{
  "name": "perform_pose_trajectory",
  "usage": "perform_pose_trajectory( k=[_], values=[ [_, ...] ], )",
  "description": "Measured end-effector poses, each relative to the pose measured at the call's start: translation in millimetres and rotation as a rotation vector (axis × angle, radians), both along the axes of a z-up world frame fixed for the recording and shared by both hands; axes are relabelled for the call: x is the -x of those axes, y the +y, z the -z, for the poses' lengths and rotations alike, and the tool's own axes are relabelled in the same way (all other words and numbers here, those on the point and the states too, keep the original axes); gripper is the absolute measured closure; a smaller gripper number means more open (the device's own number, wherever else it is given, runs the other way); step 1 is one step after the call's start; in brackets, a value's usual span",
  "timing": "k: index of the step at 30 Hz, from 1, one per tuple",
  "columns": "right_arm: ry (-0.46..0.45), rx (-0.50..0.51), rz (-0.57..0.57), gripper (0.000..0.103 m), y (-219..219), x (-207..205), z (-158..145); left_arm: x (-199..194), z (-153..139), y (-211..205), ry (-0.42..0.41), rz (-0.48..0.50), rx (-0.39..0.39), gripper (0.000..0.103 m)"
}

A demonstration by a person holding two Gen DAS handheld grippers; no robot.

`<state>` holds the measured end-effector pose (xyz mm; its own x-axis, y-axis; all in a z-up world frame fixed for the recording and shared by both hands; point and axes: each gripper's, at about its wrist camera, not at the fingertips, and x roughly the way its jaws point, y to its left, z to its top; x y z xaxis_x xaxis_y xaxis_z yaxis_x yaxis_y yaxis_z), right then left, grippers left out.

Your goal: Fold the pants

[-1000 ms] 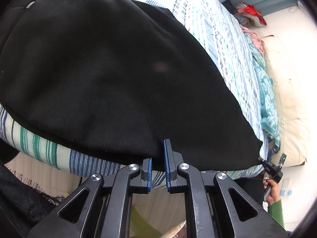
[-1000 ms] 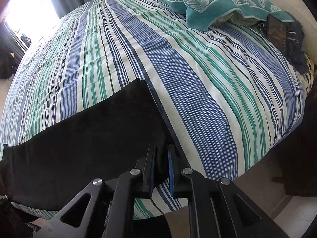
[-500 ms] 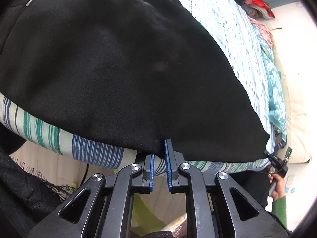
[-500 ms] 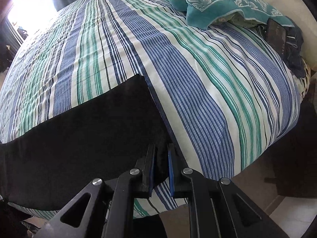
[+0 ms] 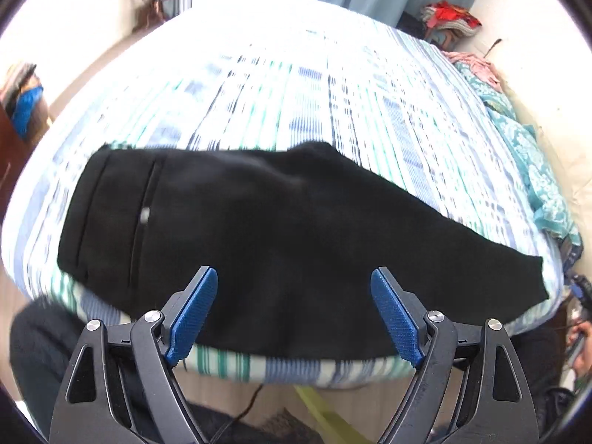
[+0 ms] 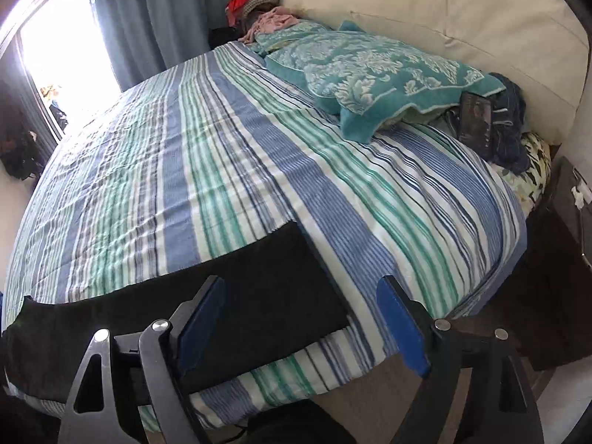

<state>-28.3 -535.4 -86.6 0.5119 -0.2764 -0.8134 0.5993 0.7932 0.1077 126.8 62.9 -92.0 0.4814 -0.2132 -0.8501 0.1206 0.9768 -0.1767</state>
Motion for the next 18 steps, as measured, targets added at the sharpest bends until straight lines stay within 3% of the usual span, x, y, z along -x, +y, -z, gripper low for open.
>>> perform_pose_trajectory(
  k=[3, 5, 7, 9, 11, 13, 16, 18],
  values=[
    [-0.086, -0.055, -0.112, 0.013, 57, -32, -2, -36, 16, -5, -0.077, -0.045, -0.113, 0.017],
    [-0.107, -0.083, -0.184, 0.012, 97, -53, 13, -51, 35, 2, -0.074, -0.136, -0.167, 0.017],
    [-0.099, -0.099, -0.244, 0.012, 131, -69, 40, -58, 60, 20, -0.009, -0.23, -0.132, 0.017],
    [-0.065, -0.074, -0.269, 0.012, 151, -77, 67, -58, 85, 30, 0.04, -0.264, -0.09, 0.017],
    [0.028, -0.071, -0.272, 0.012, 157, -85, 95, -49, 92, 26, -0.02, -0.205, -0.135, 0.013],
    [0.14, -0.176, -0.278, 0.011, 150, -94, 124, -43, 98, 12, -0.039, -0.142, -0.206, 0.007],
    [0.083, -0.206, -0.272, 0.001, 145, -90, 128, -42, 98, 8, -0.05, -0.149, -0.207, 0.004],
    [0.059, -0.229, -0.255, 0.001, 141, -86, 129, -43, 99, 8, -0.056, -0.143, -0.206, 0.003]
  ],
)
